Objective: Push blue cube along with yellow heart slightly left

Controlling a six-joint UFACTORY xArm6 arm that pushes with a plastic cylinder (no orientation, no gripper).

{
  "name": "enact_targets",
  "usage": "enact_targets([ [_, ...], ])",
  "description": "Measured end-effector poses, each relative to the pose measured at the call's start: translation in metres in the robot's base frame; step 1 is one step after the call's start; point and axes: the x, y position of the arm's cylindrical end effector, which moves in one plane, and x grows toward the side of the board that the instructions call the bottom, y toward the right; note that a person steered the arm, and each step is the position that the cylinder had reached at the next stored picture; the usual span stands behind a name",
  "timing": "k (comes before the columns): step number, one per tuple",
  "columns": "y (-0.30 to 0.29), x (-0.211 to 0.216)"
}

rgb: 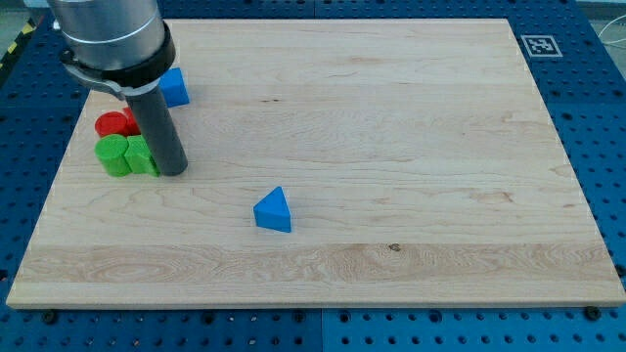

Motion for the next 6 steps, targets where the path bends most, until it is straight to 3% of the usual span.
enact_targets([
  [6,0.042,-0.083],
])
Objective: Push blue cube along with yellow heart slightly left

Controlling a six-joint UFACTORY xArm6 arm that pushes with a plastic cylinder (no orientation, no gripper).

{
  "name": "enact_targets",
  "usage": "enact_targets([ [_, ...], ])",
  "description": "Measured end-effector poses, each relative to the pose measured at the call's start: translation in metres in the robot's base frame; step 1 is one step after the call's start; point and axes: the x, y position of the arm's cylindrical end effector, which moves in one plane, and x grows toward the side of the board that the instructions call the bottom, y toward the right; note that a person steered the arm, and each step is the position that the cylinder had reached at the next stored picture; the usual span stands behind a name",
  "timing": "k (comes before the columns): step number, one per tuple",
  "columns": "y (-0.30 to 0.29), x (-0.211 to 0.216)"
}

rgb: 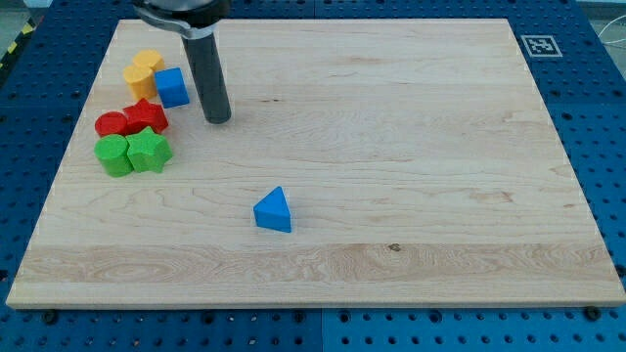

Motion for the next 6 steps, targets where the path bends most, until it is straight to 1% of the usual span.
enact_targets([
  [2,-0.006,-0.018],
  [6,-0.069,-0.055],
])
